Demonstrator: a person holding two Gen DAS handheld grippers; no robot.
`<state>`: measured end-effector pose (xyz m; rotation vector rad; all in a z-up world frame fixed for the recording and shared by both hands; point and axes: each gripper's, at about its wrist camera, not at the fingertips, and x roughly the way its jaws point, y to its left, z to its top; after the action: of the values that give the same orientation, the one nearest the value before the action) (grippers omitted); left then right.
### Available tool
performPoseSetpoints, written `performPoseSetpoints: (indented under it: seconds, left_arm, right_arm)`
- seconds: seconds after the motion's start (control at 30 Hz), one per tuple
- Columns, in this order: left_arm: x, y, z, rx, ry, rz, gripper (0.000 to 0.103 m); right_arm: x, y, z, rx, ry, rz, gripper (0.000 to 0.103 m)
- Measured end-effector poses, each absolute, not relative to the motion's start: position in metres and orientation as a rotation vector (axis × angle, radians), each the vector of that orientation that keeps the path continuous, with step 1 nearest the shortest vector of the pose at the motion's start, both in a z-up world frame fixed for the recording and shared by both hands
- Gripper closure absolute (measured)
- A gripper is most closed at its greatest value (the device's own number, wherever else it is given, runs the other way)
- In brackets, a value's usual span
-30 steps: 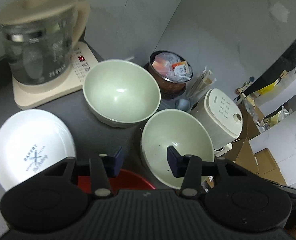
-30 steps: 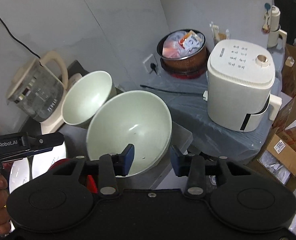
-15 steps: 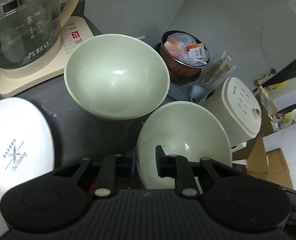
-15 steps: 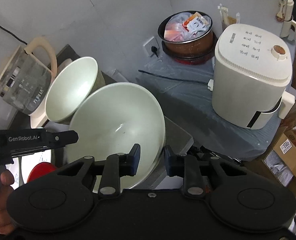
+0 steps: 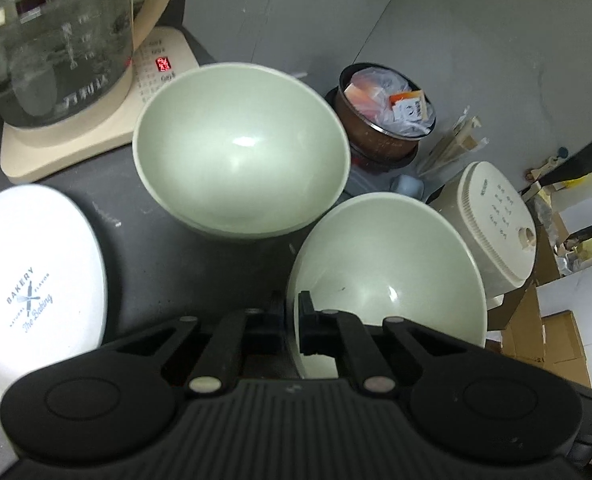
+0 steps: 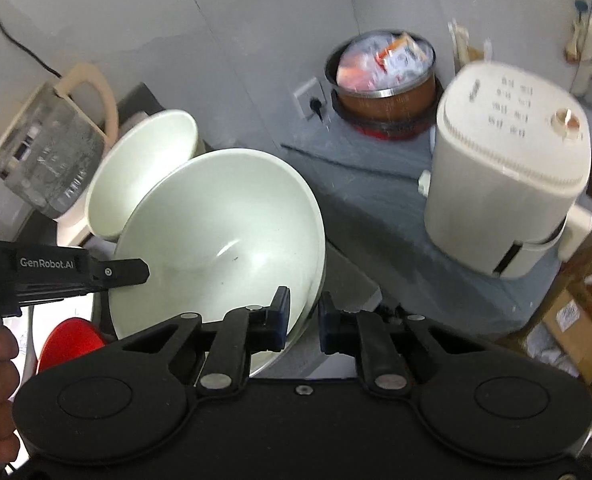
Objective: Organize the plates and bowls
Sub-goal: 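Close both grippers on the pale green bowl rim and lift it, then lower the pale green bowl into the red bowl and open both grippers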
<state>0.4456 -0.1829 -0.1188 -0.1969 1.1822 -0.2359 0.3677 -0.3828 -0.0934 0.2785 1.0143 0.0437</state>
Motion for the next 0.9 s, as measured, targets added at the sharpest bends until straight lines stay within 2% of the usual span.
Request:
performPoseSetpoints:
  seconds: [0.37,0.9]
  left_arm:
    - [0.423,-0.164,-0.078,-0.222,1.089,-0.245,0.100]
    - [0.382,-0.107,-0.043,-0.246,1.013,-0.260,0.100]
  right_arm:
    - [0.350,-0.363,-0.046,0.197,0.889,0.074,0.088]
    - [0.314,-0.311,-0.021,0.169,0.851,0.105,0.088]
